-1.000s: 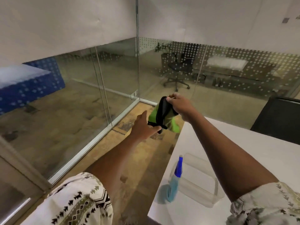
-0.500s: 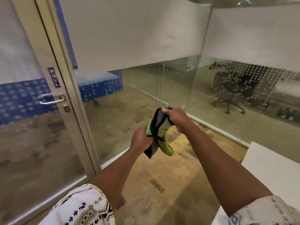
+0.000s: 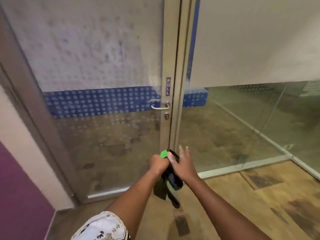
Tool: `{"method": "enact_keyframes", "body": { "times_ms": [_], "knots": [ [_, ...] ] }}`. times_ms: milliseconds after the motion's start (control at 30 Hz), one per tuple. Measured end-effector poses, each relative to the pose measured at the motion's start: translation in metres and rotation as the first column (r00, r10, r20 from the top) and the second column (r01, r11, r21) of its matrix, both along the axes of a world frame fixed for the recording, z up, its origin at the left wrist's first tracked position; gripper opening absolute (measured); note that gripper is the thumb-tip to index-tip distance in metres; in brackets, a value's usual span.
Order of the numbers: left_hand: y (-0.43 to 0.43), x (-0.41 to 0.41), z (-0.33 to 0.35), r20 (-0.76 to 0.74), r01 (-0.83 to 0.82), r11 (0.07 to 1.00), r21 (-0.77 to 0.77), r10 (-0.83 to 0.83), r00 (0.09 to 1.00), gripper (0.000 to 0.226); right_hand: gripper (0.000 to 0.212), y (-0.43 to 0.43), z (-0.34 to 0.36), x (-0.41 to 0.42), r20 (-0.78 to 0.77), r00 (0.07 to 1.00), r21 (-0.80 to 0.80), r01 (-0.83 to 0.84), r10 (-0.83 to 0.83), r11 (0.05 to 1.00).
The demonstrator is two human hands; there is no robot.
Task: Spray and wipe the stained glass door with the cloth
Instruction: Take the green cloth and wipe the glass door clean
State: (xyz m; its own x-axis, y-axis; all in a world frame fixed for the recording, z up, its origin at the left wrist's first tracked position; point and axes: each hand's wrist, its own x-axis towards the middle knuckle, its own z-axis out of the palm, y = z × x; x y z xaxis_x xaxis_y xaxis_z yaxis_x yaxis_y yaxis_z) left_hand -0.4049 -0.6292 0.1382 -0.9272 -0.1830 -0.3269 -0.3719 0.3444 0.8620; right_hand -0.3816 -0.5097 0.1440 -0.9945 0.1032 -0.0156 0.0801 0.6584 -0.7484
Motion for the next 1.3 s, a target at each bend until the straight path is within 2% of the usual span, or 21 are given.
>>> {"method": "enact_keyframes", "body": {
  "times_ms": [67,133,233,300,367,433,533,700,767,833,900,933,967,1000,1033,1067,1100,1200,1267,1300],
  "knots": [
    [-0.034,-0.012,-0.006,0.067,-0.191,0.968,0.160,0.183,0.981,0.030,0.094,-0.039,-0.013,-0.009,0.030,0.987,-0.073,-0.154,0.157,0.985],
    [-0.068,-0.023,-0.010,0.144,-0.350,0.894,0.279,0.322,0.936,0.027,0.102,-0.071,-0.019,-0.022,0.081,0.959,-0.134,-0.259,0.271,0.956],
    [-0.110,-0.038,-0.012,0.197,-0.487,0.774,0.404,0.447,0.873,0.022,0.120,-0.102,-0.024,-0.051,0.124,0.897,-0.132,-0.410,0.425,0.903],
    [-0.132,-0.049,-0.009,0.222,-0.536,0.690,0.486,0.496,0.840,0.015,0.125,-0.115,-0.022,-0.078,0.126,0.844,-0.030,-0.522,0.521,0.852],
    [-0.150,-0.061,-0.006,0.249,-0.566,0.605,0.560,0.529,0.811,0.014,0.129,-0.128,-0.017,-0.107,0.159,0.768,0.170,-0.640,0.620,0.749],
    [-0.167,-0.078,-0.003,0.268,-0.586,0.535,0.609,0.557,0.786,0.015,0.118,-0.143,-0.015,-0.136,0.210,0.725,0.323,-0.685,0.656,0.653],
    [-0.187,-0.109,0.004,0.292,-0.601,0.449,0.661,0.584,0.758,0.015,0.084,-0.166,-0.011,-0.174,0.168,0.743,0.440,-0.644,0.648,0.626],
    [-0.209,-0.162,0.016,0.298,-0.600,0.423,0.679,0.589,0.752,0.013,0.041,-0.194,0.002,-0.235,0.084,0.755,0.397,-0.624,0.650,0.674],
    [-0.220,-0.179,0.021,0.275,-0.588,0.435,0.682,0.592,0.757,0.021,0.033,-0.202,0.009,-0.257,0.045,0.744,0.343,-0.638,0.666,0.689],
    [-0.231,-0.193,0.022,0.169,-0.625,0.546,0.558,0.663,0.729,0.042,0.031,-0.211,0.016,-0.280,0.003,0.735,0.278,-0.652,0.678,0.705],
    [-0.243,-0.199,0.020,-0.080,-0.705,0.671,0.231,0.735,0.673,0.075,0.033,-0.218,0.025,-0.298,-0.018,0.734,0.195,-0.663,0.679,0.722],
    [-0.248,-0.199,0.021,-0.241,-0.670,0.740,0.047,0.660,0.712,0.093,0.035,-0.222,0.030,-0.306,-0.033,0.724,0.172,-0.675,0.689,0.717],
    [-0.253,-0.198,0.022,-0.382,-0.577,0.799,-0.171,0.486,0.786,0.109,0.036,-0.226,0.034,-0.315,-0.049,0.701,0.164,-0.697,0.712,0.698],
    [-0.259,-0.197,0.023,-0.453,-0.431,0.809,-0.400,0.235,0.860,0.122,0.035,-0.230,0.038,-0.323,-0.052,0.669,0.146,-0.729,0.742,0.668],
    [-0.266,-0.198,0.024,-0.433,-0.266,0.764,-0.588,-0.019,0.901,0.132,0.034,-0.233,0.043,-0.331,-0.038,0.633,0.105,-0.767,0.773,0.633],
    [-0.273,-0.200,0.023,-0.368,-0.129,0.699,-0.703,-0.202,0.908,0.139,0.033,-0.236,0.049,-0.338,-0.010,0.596,0.052,-0.801,0.803,0.596],
    [-0.280,-0.202,0.024,-0.313,-0.045,0.664,-0.746,-0.290,0.904,0.143,0.032,-0.239,0.055,-0.345,0.029,0.558,0.010,-0.830,0.829,0.558],
    [-0.297,-0.212,0.027,-0.272,0.039,0.706,-0.707,-0.323,0.907,0.153,0.028,-0.248,0.073,-0.363,0.165,0.421,-0.064,-0.898,0.892,0.436],
    [-0.304,-0.217,0.028,-0.247,0.103,0.735,-0.670,-0.352,0.903,0.154,0.026,-0.254,0.081,-0.374,0.204,0.386,-0.127,-0.901,0.900,0.415],
    [-0.308,-0.219,0.029,-0.252,0.121,0.789,-0.602,-0.331,0.909,0.146,0.027,-0.257,0.084,-0.378,0.210,0.396,-0.154,-0.889,0.894,0.430]
  ]
}}
